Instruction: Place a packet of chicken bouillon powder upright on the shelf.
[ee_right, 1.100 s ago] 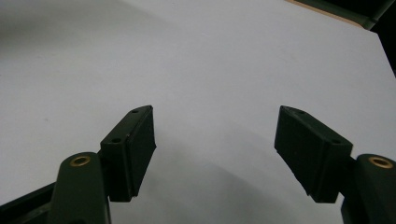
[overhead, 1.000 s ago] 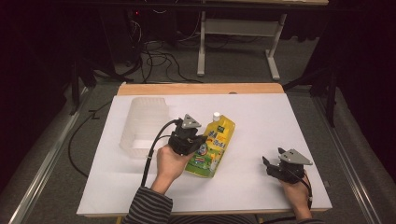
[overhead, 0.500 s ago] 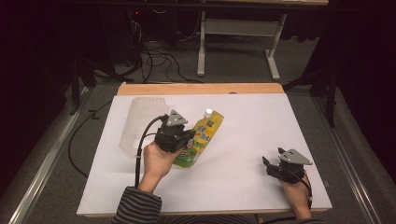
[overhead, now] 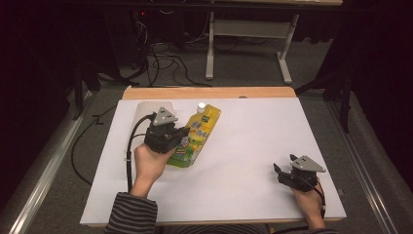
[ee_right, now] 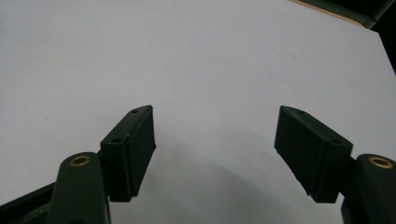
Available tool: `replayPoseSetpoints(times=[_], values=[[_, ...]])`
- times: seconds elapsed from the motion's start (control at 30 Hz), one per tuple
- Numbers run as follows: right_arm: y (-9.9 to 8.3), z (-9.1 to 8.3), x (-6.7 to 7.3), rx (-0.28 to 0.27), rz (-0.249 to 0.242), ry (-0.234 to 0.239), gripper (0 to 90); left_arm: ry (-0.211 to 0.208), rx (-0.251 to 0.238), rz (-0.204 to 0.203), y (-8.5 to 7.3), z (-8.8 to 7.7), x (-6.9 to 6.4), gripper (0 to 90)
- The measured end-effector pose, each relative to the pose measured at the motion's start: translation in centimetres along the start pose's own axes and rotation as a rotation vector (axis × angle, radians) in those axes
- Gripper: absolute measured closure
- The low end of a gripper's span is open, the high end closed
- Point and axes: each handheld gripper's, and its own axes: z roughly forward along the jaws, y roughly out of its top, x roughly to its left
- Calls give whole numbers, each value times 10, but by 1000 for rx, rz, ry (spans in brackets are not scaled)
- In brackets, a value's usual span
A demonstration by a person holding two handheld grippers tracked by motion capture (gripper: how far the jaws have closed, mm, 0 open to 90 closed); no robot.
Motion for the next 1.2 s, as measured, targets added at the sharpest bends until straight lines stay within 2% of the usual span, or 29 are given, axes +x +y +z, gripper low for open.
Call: replayPoseSetpoints(times=[0.17, 0.63, 0.97, 1.2], values=[[0, 0, 0, 3, -4, 0, 298, 25, -10, -10, 2, -7, 9, 900], [0, 0, 0, 5, -1, -4, 299, 111, -79, -33, 2, -26, 38, 900], [0, 0, 1, 9, -5, -8, 299, 173, -92, -37, 1, -39, 52, 900], [0, 1, 1, 12, -8, -9, 299, 224, -75, -33, -3, -40, 62, 900]])
